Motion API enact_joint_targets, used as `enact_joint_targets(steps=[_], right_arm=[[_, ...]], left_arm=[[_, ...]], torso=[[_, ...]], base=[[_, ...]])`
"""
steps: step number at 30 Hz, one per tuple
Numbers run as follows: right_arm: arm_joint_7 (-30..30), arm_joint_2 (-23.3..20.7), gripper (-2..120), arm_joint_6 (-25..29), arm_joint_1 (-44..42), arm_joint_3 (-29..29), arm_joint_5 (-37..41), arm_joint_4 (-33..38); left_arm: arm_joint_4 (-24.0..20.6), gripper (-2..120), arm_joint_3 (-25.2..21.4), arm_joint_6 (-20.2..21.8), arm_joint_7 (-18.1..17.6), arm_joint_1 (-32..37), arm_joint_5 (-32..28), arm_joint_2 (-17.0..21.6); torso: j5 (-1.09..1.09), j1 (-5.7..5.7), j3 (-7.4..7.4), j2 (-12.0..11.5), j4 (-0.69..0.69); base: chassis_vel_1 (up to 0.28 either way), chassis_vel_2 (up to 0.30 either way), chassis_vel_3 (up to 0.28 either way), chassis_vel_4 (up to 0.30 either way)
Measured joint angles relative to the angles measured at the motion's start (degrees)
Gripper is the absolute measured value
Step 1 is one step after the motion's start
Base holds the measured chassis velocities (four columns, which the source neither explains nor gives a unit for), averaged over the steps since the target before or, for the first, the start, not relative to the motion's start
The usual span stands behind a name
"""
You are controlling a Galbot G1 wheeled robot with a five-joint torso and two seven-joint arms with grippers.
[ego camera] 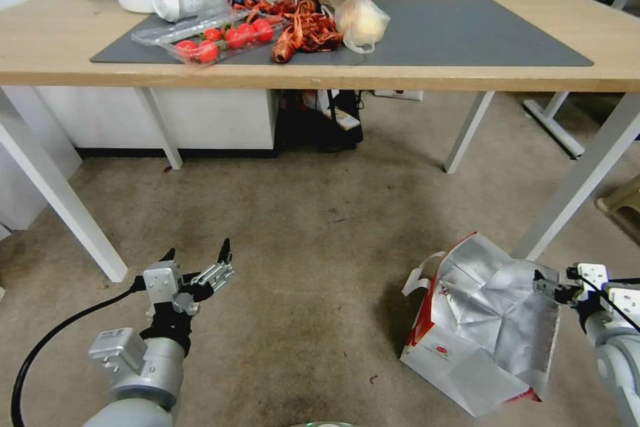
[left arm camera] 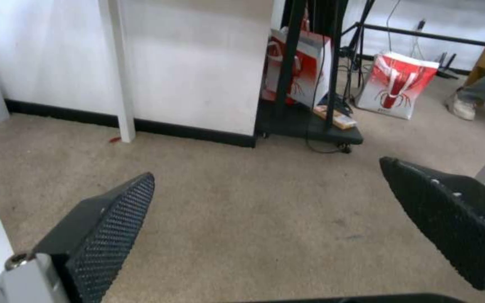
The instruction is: Pick up the food delivery bag from the floor and place it on the table.
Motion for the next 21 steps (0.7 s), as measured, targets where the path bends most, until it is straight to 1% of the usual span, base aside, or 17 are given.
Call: enact_joint_targets(steps=[5, 9, 14, 15, 16, 17, 19, 20, 21], right_arm=[[0.3, 0.1, 100, -0.3, 1.1, -0.9, 0.0, -2.1], [0.2, 0.0, 100, -0.3, 2.3, -1.7, 0.5, -5.2], [-0.2, 0.2, 100, 0.2, 2.8, -1.9, 1.2, -6.8], [-0.2, 0.2, 99, 0.2, 3.0, -2.0, 1.4, -7.2], [-0.3, 0.2, 96, 0.3, 3.3, -2.0, 1.5, -7.6], [-0.3, 0.2, 96, 0.3, 3.3, -2.0, 1.5, -7.6], [-0.5, 0.2, 88, 0.3, 3.4, -2.0, 1.7, -7.9], [-0.6, 0.1, 83, 0.3, 3.4, -2.0, 1.7, -8.1], [-0.6, 0.1, 83, 0.3, 3.4, -2.0, 1.7, -8.1]], left_arm=[[0.0, 100, -0.1, -0.1, 0.0, 0.1, 0.1, -0.2], [0.0, 100, -0.1, -0.4, -0.1, 0.4, 0.5, -0.2], [0.0, 100, -0.1, -0.9, -0.4, 0.6, 0.8, -0.3], [0.0, 100, -0.1, -1.0, -0.5, 0.6, 0.8, -0.2], [0.0, 100, -0.1, -1.0, -0.5, 0.6, 0.8, -0.1], [0.0, 100, -0.1, -1.0, -0.5, 0.6, 0.8, -0.1], [0.0, 100, -0.1, -1.1, -0.6, 0.6, 0.8, 0.0], [0.0, 100, -0.1, -1.1, -0.6, 0.5, 0.8, 0.0], [0.0, 100, -0.1, -1.1, -0.6, 0.5, 0.8, 0.0]], torso=[[0.00, 0.00, 0.00, 0.0, 0.00], [0.00, 0.00, 0.00, 0.0, 0.00], [0.00, 0.00, 0.00, 0.0, 0.00], [0.00, 0.00, 0.00, 0.0, 0.00], [0.00, 0.00, 0.00, 0.0, 0.00], [0.00, 0.00, 0.00, 0.0, 0.00], [0.00, 0.00, 0.00, 0.0, 0.00], [-0.01, 0.00, 0.00, 0.0, 0.00], [-0.01, 0.00, 0.00, 0.0, 0.00]], base=[[0.000, 0.000, 0.000, 0.000], [0.000, 0.000, 0.000, 0.000], [0.000, 0.000, 0.000, 0.000], [0.000, 0.000, 0.000, 0.000], [0.000, 0.000, 0.000, 0.000], [0.000, 0.000, 0.000, 0.000], [0.000, 0.000, 0.000, 0.000], [0.000, 0.000, 0.000, 0.000], [0.000, 0.000, 0.000, 0.000]])
